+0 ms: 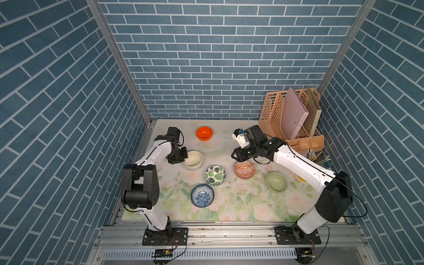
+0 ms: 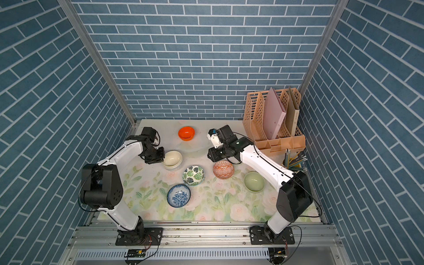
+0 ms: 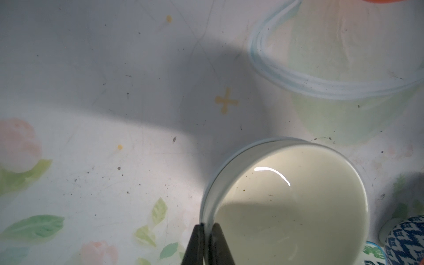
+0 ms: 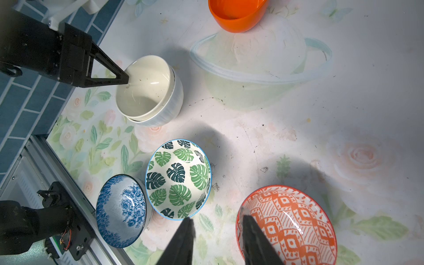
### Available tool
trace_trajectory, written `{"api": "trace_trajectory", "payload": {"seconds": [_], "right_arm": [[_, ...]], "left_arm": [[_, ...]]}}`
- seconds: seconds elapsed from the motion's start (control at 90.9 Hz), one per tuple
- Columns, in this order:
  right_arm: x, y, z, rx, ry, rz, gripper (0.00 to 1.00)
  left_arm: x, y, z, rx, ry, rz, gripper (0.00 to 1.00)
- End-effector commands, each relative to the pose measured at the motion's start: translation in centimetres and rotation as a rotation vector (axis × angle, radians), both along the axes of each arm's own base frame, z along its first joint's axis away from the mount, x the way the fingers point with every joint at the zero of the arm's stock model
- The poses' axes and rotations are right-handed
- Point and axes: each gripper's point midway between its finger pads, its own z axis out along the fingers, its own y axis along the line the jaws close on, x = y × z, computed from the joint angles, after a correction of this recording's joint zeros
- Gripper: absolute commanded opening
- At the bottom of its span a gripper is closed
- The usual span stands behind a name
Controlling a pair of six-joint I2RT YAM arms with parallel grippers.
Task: Stack the bowls
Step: Place the bowl on the bowl.
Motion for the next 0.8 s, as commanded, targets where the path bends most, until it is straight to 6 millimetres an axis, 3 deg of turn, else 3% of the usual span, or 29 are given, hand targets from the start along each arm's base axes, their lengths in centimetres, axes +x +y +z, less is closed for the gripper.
{"api": "trace_trajectory", "payload": {"seconds": [0.0,0.132,0.792], "right_arm": [[-0.2,0.1,-0.6,-0.011,-0.002,0.027,0.39],[-0.3,0.1,-0.6,-0.009,-0.003,0.029,0.39],[-0.4,0.2,-0.5,-0.009,-0.005,0.031,0.4]], "left_arm": [[0.1,-0.3,0.8,-0.021,-0.026,-0.001,0.0],[0.1,-0.7,1.6,-0.049,-0.051,-0.003,0.0],[-1.1,-1.1,0.4,-0.075,-0.042,-0.008,0.0]]}}
